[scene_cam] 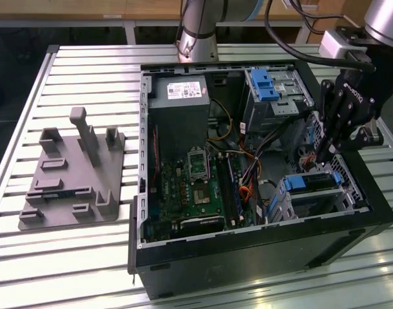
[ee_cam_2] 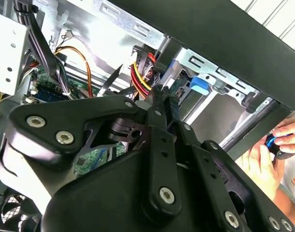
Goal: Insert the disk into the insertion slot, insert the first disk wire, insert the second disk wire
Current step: 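Insert the first disk wire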
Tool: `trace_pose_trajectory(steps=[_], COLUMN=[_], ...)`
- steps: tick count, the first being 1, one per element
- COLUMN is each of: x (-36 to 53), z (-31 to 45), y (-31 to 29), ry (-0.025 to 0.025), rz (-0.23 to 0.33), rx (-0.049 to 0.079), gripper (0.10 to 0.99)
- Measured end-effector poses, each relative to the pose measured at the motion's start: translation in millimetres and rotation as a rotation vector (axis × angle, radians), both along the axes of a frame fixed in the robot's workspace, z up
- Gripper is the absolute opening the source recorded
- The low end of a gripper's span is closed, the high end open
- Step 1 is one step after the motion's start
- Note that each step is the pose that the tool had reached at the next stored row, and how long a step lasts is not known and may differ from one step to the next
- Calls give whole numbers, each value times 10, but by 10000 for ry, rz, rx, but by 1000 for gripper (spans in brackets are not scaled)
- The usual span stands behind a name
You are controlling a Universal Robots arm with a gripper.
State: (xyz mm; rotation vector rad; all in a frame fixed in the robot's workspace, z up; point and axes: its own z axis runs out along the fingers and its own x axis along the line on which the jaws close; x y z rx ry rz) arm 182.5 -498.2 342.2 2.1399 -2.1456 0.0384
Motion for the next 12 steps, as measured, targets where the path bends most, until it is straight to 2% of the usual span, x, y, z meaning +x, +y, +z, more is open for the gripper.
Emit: trace_pose_trajectory(steps=[4,12], x=[0,0], z=[30,30], y=[-45,-161], ry=[0,0], rz=[0,0], rx=[137,555], gripper=[173,173])
